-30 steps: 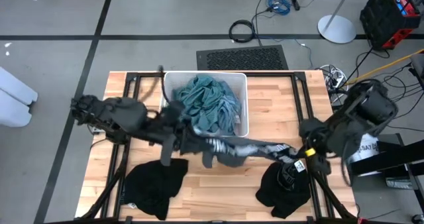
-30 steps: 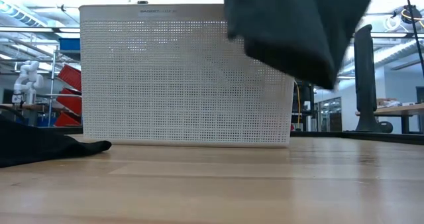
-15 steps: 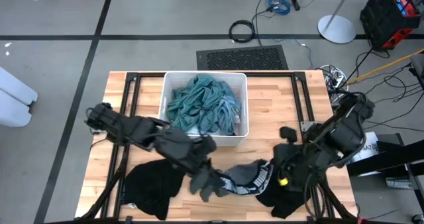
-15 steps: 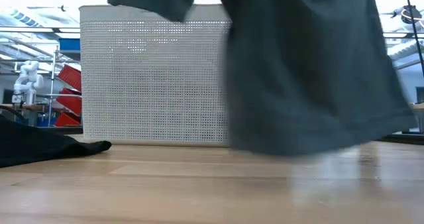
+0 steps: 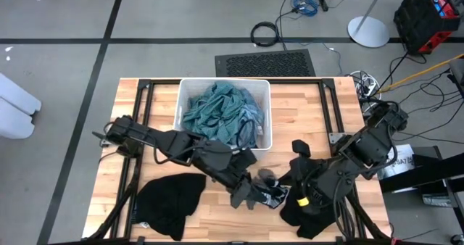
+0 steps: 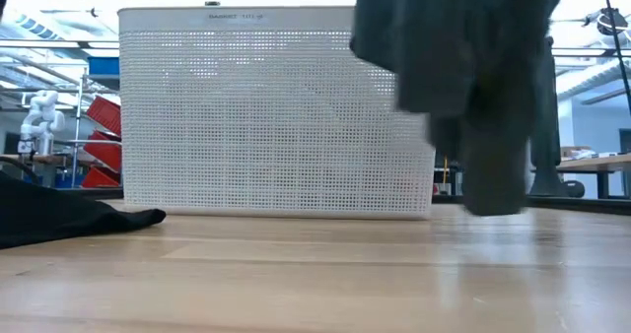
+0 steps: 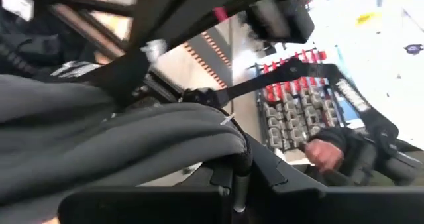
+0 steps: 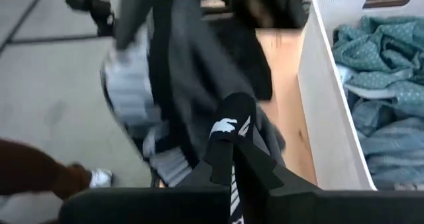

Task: Sort clothes
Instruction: Put the gray boxer into the white laundry bin

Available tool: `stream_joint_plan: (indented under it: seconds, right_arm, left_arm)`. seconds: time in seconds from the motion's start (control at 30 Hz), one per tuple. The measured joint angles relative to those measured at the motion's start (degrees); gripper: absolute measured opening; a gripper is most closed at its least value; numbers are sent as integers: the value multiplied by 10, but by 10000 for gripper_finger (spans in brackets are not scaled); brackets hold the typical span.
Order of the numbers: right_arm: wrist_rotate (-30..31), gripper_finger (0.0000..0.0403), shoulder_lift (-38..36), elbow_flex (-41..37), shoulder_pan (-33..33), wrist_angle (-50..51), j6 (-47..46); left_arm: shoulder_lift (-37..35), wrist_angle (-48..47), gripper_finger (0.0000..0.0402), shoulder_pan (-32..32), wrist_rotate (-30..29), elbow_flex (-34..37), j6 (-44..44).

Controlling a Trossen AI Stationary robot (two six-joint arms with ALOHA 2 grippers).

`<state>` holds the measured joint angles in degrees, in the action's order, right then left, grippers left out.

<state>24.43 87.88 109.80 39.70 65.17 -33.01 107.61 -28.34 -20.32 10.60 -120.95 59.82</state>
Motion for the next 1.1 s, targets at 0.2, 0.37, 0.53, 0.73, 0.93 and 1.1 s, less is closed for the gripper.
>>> stream_joint_plan:
  seconds: [0.2, 0.37, 0.53, 0.73, 0.93, 1.1]
  right_arm:
    - [7, 0, 0, 0, -7, -35, -19]
    - [-3, 0, 0, 0, -4, -37, -24]
    - [-20, 0, 0, 0, -2, -50, -24]
    - [-20, 0, 0, 0, -3, -72, -9]
    - [-69, 19, -1, 0, -3, -77, 13]
    - [-100, 64, 0, 0, -1, -79, 24]
  left_arm:
    - [19, -12, 18, 2, -26, 1, 29]
    - [19, -8, 18, 3, -54, 1, 29]
    - [19, -1, 18, 8, -65, 1, 29]
    - [19, 1, 18, 15, -62, 1, 29]
    - [19, 5, 18, 17, -56, 1, 24]
    - [19, 12, 18, 20, -69, 1, 23]
